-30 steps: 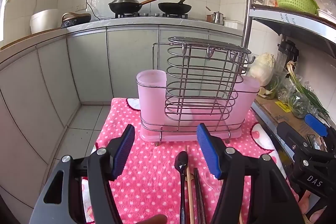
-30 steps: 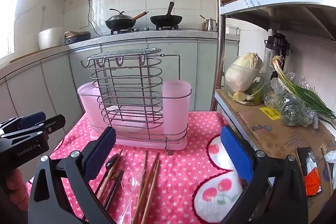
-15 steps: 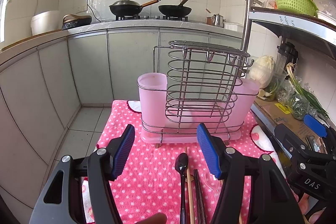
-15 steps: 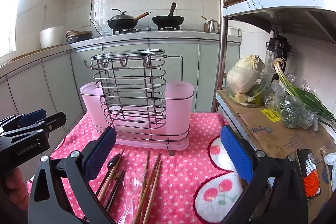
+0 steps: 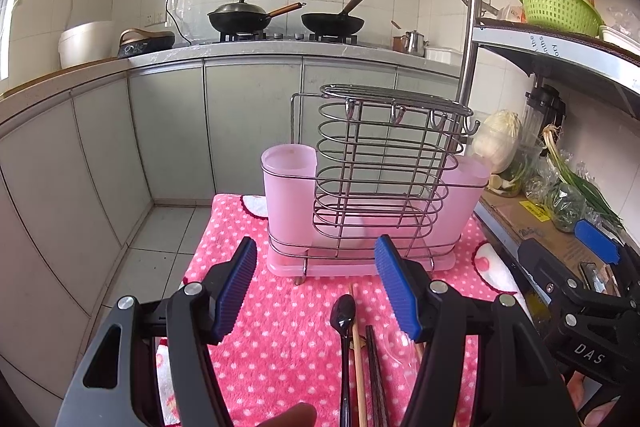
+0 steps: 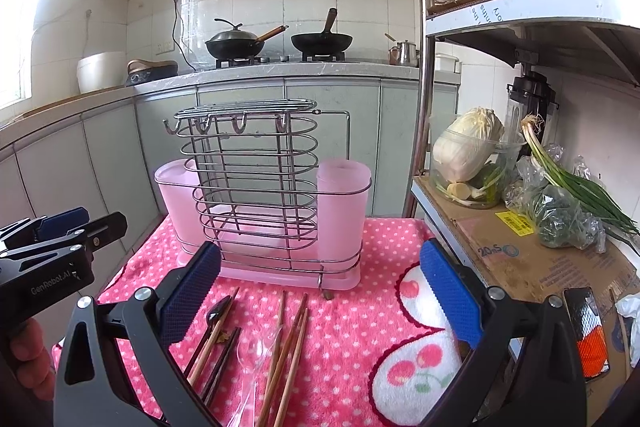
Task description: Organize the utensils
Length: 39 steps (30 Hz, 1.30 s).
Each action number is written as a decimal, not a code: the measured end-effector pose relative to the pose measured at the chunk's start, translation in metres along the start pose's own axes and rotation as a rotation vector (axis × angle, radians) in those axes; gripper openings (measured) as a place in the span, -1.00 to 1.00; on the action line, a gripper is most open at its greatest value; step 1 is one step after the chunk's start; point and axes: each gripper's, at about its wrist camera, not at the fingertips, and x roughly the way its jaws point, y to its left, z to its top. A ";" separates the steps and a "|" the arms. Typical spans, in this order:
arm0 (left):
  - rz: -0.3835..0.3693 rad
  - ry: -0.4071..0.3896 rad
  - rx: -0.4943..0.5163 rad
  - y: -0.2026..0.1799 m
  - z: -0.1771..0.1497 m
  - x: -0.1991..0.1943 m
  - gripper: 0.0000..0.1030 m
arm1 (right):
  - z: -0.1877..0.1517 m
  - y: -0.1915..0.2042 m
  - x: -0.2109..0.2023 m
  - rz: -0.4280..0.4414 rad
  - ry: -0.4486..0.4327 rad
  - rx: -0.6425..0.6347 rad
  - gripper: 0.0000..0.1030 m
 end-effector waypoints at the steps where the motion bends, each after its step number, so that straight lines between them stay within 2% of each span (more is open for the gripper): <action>1: 0.000 -0.001 0.000 0.000 0.000 0.000 0.18 | 0.000 0.000 0.000 -0.001 -0.001 0.000 0.94; 39: -0.002 -0.022 0.001 0.000 0.001 -0.009 0.18 | 0.006 0.000 -0.013 -0.008 -0.048 -0.001 0.94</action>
